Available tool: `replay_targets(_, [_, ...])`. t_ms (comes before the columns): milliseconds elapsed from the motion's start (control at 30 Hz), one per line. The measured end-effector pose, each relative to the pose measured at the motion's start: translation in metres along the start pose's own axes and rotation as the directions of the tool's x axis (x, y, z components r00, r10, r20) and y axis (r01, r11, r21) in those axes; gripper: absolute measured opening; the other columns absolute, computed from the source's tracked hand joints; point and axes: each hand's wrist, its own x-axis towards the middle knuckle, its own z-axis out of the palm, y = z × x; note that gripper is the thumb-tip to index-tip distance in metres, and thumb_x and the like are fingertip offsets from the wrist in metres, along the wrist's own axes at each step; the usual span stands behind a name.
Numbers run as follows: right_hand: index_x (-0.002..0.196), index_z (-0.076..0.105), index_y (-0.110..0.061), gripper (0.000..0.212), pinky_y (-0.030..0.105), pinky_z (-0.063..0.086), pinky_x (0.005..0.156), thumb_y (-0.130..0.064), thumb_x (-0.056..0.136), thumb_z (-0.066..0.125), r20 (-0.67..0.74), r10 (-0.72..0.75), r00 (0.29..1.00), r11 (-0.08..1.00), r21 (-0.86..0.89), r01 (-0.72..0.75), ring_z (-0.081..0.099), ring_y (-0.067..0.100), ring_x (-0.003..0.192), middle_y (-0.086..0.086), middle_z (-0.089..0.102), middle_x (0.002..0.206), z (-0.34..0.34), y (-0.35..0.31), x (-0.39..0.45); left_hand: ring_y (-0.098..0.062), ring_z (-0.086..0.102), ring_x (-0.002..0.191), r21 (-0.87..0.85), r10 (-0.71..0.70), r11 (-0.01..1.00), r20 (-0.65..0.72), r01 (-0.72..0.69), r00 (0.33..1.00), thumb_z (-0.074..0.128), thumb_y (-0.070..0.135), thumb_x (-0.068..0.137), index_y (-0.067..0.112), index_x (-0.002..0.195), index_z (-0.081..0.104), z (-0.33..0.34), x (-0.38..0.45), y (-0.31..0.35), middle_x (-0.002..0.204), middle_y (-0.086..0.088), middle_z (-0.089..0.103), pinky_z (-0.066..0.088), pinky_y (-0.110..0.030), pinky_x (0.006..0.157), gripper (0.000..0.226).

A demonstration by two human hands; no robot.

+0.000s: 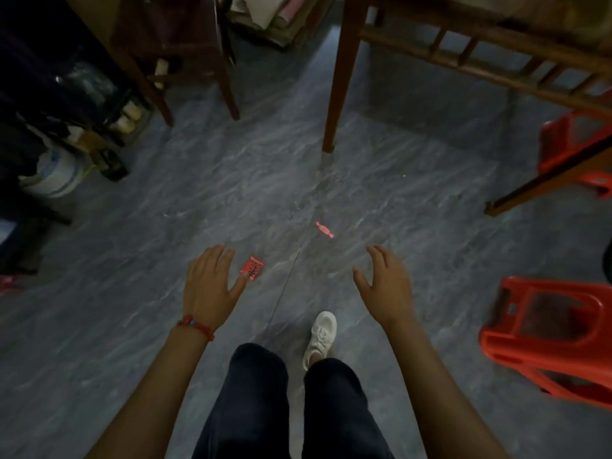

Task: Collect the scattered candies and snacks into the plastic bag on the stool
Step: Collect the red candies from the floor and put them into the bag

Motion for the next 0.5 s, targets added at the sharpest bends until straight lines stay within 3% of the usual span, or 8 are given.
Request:
replay_targets(167, [0.120, 0.052, 0.000, 0.050, 0.049, 0.040, 0.092, -0.032, 0.082, 0.052, 0.045, -0.049, 0.998, 0.999, -0.009, 0.049, 0.053, 0.038, 0.109, 0.022, 0.056, 0.119, 0.026, 0.009, 0.047, -0.041, 0.053, 0.107, -0.003, -0.067, 0.998, 0.008, 0.067, 0.998, 0.021, 0.059, 0.092, -0.004, 0.116, 0.055, 0.018, 0.030, -0.009, 0.117, -0.027, 0.056, 0.038, -0.054, 0.095, 0.076])
replay_targets(267, [0.121, 0.052, -0.001, 0.051, 0.049, 0.040, 0.092, -0.033, 0.082, 0.052, 0.072, -0.055, 0.996, 0.998, -0.006, 0.056, 0.052, 0.037, 0.111, 0.022, 0.055, 0.122, 0.053, 0.017, 0.071, -0.041, 0.052, 0.108, -0.003, -0.090, 0.996, 0.027, 0.090, 0.996, 0.034, 0.051, 0.088, -0.005, 0.115, 0.055, 0.040, 0.049, -0.023, 0.117, -0.027, 0.056, 0.039, -0.053, 0.093, 0.065])
replay_targets(500, [0.122, 0.051, -0.002, 0.056, 0.049, 0.040, 0.092, -0.042, 0.084, 0.043, 0.090, -0.035, 0.995, 0.999, -0.016, 0.037, 0.051, 0.038, 0.113, 0.023, 0.055, 0.122, 0.154, 0.047, 0.136, -0.042, 0.052, 0.108, -0.026, -0.079, 0.997, -0.003, 0.079, 0.997, 0.041, 0.041, 0.081, -0.005, 0.112, 0.057, 0.120, 0.105, -0.070, 0.116, -0.027, 0.057, 0.041, -0.052, 0.089, 0.057])
